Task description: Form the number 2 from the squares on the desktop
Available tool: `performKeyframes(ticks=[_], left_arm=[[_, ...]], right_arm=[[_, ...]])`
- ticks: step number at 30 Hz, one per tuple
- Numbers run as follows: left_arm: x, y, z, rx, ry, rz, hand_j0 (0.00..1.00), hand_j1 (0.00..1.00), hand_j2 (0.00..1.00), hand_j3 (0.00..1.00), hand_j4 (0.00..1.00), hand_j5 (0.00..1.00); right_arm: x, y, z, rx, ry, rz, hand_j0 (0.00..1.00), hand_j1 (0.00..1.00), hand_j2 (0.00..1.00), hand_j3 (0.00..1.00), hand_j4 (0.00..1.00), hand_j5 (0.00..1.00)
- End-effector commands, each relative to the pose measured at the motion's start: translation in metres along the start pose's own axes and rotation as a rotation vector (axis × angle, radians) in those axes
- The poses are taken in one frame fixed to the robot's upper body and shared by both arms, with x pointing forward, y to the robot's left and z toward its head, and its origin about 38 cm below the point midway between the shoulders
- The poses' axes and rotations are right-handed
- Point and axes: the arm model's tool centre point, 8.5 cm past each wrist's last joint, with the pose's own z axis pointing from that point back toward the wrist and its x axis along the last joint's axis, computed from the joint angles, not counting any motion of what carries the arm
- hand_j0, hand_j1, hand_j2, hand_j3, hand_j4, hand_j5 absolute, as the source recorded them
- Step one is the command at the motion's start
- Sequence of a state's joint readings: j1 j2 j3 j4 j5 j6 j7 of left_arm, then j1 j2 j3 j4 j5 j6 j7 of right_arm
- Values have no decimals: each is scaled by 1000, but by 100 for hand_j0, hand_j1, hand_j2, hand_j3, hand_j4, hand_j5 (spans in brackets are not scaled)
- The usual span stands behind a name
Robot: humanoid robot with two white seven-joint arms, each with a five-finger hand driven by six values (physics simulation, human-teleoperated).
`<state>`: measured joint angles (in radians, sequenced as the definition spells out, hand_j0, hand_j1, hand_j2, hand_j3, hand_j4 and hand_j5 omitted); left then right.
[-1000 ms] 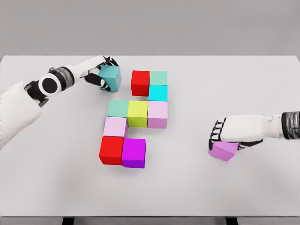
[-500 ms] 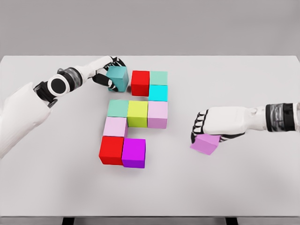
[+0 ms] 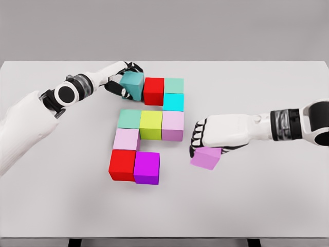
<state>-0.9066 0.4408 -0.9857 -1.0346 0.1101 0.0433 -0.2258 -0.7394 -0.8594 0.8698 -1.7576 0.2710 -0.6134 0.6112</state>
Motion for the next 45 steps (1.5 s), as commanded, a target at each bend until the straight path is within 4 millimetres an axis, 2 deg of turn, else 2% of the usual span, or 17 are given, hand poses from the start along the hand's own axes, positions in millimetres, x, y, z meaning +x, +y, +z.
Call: performKeyframes(ticks=[1,8,11,13,15,17,19,21,22,24,28,32,37,40,43,45], left_arm=[[1,0,0,0,-3,-2,96,96,96,96,96,96],[4,0,1,-2,-15,-3,100,100,100,100,100,100],[4,5,8,1,-25,-18,100,100,100,100,100,100],[-6,13,17,14,-5,-28,100,100,100,100,100,100],[-40,39,42,55,78,-52,100,100,100,100,100,100],[-63,53,63,67,128,-84,100,100,100,100,100,100],[-76,55,74,26,178,-120,100,100,100,100,100,100],[-85,44,80,-131,235,-218,100,100,100,100,100,100],[-84,38,80,-218,251,-273,100,100,100,100,100,100],[-70,35,80,-304,249,-359,100,100,100,100,100,100],[-63,36,78,-309,243,-389,100,100,100,100,100,100],[-46,28,60,-313,200,-382,100,100,100,100,100,100],[-34,20,50,-320,169,-378,100,100,100,100,100,100],[-34,22,44,-315,179,-367,100,100,100,100,100,100],[-32,20,42,-317,174,-365,100,100,100,100,100,100],[-28,17,39,-321,163,-368,100,100,100,100,100,100]], right_arm=[[5,4,-11,4,-33,-13,57,57,57,57,57,57],[11,-7,-27,0,-76,14,57,57,57,57,57,57],[14,-6,-34,7,-96,15,57,57,57,57,57,57],[18,-6,-41,11,-116,17,57,57,57,57,57,57],[20,-8,-45,13,-129,23,57,57,57,57,57,57],[20,-9,-47,11,-133,25,57,57,57,57,57,57],[21,-10,-48,8,-136,27,57,57,57,57,57,57],[22,-11,-50,11,-142,32,57,57,57,57,57,57],[22,-14,-51,13,-144,39,57,57,57,57,57,57],[24,-13,-55,14,-157,39,57,57,57,57,57,57],[25,-14,-56,15,-159,41,57,57,57,57,57,57],[27,-16,-60,15,-170,46,57,57,57,57,57,57],[28,-16,-62,20,-179,49,58,58,58,58,58,58],[27,-15,-60,24,-174,48,79,79,79,79,79,79],[26,-16,-59,22,-168,52,89,89,89,89,89,89],[25,-17,-57,20,-163,54,100,100,100,100,100,100]])
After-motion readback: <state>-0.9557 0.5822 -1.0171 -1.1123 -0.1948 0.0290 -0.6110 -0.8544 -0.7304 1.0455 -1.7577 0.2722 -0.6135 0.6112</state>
